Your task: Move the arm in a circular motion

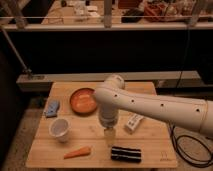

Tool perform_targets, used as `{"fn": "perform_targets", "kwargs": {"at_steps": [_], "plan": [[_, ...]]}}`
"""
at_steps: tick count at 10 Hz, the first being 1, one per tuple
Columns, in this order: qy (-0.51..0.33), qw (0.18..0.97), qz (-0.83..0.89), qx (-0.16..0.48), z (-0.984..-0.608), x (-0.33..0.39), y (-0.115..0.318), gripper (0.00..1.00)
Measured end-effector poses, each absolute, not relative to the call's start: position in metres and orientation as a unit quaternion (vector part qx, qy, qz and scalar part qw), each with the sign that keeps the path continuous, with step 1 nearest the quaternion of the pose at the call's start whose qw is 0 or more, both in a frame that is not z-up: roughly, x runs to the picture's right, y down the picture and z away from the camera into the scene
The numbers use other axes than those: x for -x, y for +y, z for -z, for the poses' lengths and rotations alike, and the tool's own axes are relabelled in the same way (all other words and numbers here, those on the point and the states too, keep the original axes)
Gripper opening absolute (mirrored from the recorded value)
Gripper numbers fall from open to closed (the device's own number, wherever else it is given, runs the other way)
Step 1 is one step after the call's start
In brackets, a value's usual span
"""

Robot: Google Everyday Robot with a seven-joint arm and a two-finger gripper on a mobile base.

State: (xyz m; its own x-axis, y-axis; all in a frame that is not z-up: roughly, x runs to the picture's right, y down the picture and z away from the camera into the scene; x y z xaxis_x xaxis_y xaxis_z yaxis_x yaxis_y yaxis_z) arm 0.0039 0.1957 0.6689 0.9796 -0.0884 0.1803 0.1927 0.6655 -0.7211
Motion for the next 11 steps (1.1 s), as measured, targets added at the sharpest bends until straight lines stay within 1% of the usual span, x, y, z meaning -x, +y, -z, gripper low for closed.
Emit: {"fn": "perform_targets", "kwargs": {"at_steps": [5, 8, 11], "plan": [[-0.062, 0.909, 0.112, 0.396, -0.682, 0.013, 0.169, 0.8], [-0.059, 0.909, 0.124, 0.393, -0.685, 0.04, 0.161, 0.8], [-0.051, 0.91, 0.132, 0.391, -0.688, 0.047, 0.15, 0.8]]}}
